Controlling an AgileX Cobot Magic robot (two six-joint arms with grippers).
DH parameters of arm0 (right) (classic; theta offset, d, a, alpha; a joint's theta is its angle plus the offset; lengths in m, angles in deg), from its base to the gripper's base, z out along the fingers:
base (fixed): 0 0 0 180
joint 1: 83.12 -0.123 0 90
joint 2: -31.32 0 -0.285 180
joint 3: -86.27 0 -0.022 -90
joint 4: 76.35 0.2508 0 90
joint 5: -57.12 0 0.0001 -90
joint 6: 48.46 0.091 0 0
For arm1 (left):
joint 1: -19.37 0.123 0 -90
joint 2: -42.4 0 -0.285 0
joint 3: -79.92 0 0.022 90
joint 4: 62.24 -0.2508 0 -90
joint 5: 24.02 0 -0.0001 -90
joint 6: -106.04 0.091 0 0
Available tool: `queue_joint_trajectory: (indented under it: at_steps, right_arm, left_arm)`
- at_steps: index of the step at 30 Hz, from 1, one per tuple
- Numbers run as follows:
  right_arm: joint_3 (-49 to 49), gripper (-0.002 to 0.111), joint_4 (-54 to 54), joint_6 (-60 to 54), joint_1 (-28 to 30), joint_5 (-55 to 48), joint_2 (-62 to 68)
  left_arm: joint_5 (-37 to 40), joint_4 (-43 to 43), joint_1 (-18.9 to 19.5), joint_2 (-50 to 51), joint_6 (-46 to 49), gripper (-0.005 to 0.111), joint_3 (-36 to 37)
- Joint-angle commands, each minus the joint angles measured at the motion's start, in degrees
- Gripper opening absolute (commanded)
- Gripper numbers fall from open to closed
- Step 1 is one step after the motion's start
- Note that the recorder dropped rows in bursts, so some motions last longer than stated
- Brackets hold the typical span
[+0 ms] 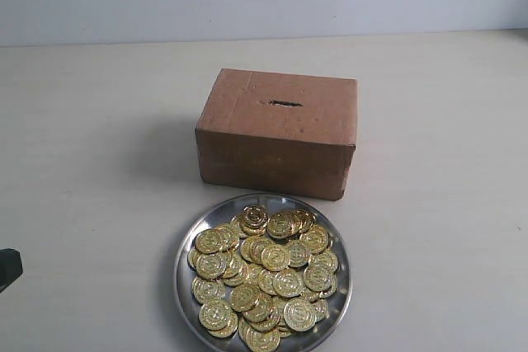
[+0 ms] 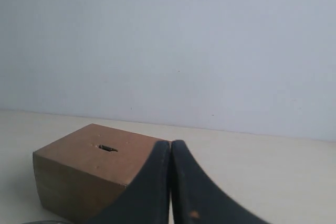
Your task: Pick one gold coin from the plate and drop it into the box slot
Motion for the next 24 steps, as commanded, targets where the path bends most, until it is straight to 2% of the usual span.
queue_joint_trajectory:
  at_steps: [1,6,8,11,15,18,20,24]
  right_arm:
    - [-0.3,0.0,0.4,0.5,0.3,0.5,-0.4]
    - [-0.3,0.0,0.8,-0.2,0.3,1.4,-0.4]
    - [-0.3,0.0,4.8,-4.4,0.3,1.2,-0.4]
    - [-0.3,0.0,22.9,-21.2,0.3,-0.1,-0.4]
    - [-0.3,0.0,59.1,-57.2,0.3,-0.4,-0.4]
    - [-0.3,0.0,77.1,-74.5,0.3,-3.8,-0.4]
    - [-0.3,0.0,83.4,-79.4,0.3,-9.5,-0.4]
    - [-0.3,0.0,85.7,-81.1,0.3,-18.3,-0.4]
  left_arm:
    - [0.0,0.2,-0.2,0.0,-0.2,0.0,0.2]
    - [0.0,0.2,-0.2,0.0,-0.2,0.0,0.2]
    - [0.3,0.2,-0.2,0.0,-0.2,0.0,0.2]
    - [0.7,0.2,-0.2,0.0,-0.2,0.0,0.2]
    - [0.7,0.2,-0.2,0.0,-0.2,0.0,0.2]
    - [0.7,0.2,-0.2,0.0,-0.2,0.0,0.2]
    - [0.7,0.2,-0.2,0.0,-0.2,0.0,0.2]
    - [0.7,0.2,-0.2,0.0,-0.2,0.0,0.2]
